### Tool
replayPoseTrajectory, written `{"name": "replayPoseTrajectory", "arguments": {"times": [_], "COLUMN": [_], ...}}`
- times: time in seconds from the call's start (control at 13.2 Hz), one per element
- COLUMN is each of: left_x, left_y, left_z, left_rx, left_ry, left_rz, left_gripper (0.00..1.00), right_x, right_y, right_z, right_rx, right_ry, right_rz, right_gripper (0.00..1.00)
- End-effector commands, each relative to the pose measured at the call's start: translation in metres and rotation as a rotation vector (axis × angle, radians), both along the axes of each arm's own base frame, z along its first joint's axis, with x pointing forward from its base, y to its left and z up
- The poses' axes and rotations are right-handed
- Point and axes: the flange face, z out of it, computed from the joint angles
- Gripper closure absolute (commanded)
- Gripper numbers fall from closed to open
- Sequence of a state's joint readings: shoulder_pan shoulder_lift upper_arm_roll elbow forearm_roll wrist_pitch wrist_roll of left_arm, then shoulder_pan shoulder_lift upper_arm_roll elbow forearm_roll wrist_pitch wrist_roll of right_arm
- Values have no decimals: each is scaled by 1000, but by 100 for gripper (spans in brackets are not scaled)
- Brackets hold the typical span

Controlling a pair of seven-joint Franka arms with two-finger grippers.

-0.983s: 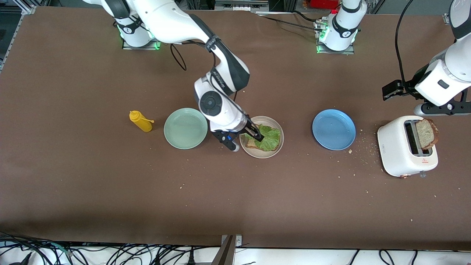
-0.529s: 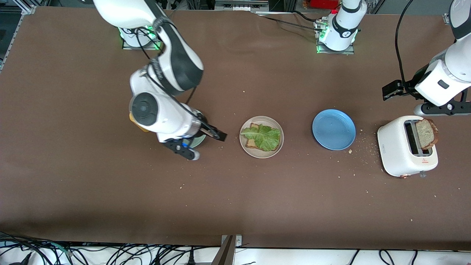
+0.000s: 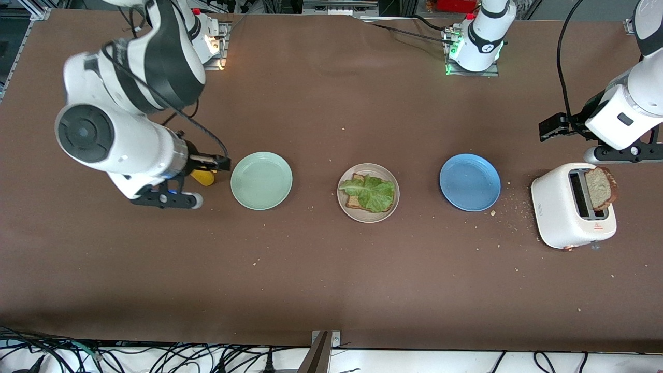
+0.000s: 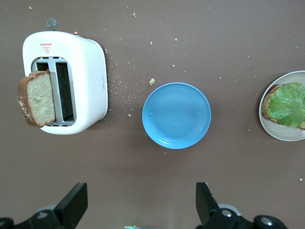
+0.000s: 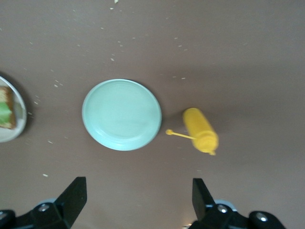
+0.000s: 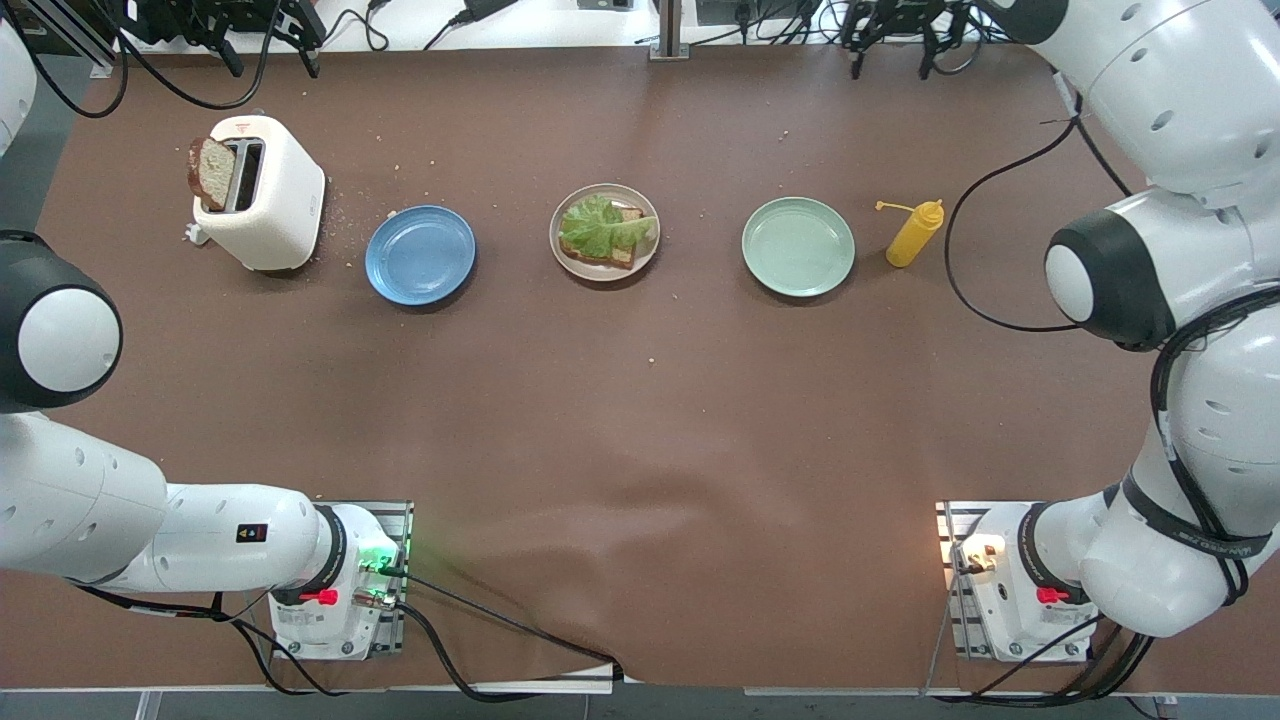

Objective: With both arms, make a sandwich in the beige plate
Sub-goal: 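Draw the right gripper back beside the mustard bottle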

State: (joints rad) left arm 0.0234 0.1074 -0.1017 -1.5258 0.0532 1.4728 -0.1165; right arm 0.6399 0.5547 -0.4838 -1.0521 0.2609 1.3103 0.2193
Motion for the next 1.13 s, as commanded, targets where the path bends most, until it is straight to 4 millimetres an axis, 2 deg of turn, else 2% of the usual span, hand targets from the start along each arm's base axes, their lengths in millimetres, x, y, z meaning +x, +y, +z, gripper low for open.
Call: {"name": "replayPoseTrajectory", "arguments": {"times": [0.0,0.15,0.38,0.53,0.68,0.76,0.83,1.06], "left_x": [-2,-2,-2,-2,0,4,11,27], "left_y": [2,2,2,0,1,2,6,32], "left_z": [2,2,2,2,1,-7,-2,-19], "left_rx": [-18,-18,-18,-18,-19,-12,-14,-15], "left_ry": [5,5,5,3,2,12,-3,17], "left_rz": [20,20,23,17,14,16,15,55], "left_gripper": [0,0,0,0,0,0,0,0], "right_x": [-5,-5,-1,4,8,9,9,10], "right_y": [-46,-58,-62,-75,-76,-76,-76,-89], "right_z": [16,18,3,-7,-12,-13,-12,-5], "right_rx": [-16,-11,-8,3,7,11,15,19], "right_ry": [24,24,25,16,-1,-7,-11,-22], "right_rz": [95,103,110,146,149,154,172,186], "right_gripper": [2,2,2,2,2,2,2,2]}}
